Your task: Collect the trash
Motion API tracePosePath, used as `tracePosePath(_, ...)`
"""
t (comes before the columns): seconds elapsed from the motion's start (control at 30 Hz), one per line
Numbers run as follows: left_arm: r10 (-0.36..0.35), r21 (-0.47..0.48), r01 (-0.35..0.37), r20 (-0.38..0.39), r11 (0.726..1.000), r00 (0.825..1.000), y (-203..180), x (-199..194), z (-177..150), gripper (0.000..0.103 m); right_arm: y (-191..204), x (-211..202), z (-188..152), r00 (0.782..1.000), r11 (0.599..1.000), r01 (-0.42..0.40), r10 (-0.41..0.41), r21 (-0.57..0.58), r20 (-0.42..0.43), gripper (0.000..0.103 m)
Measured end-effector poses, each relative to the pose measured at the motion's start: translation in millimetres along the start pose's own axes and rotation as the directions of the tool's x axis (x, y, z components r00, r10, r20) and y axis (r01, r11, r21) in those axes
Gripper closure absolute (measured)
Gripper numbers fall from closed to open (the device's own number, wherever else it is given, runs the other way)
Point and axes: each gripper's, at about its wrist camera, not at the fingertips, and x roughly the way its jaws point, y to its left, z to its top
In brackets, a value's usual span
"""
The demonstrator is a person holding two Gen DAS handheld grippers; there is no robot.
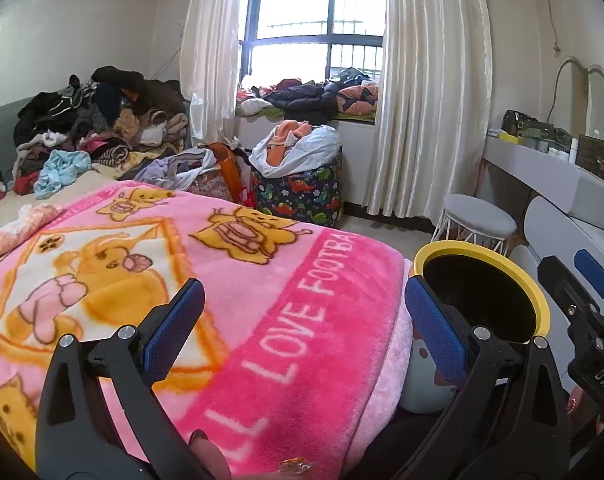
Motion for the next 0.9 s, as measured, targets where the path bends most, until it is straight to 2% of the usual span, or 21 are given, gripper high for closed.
tracePosePath(0.9, -0.002, 0.001, 0.002, 0.001, 1.000, 1.000, -4.7, -1.3, -0.3, 0.011, -5.5, 0.3, -3.8, 1.000, 1.000, 0.016, -0.016, 0.016, -0.001, 0.006)
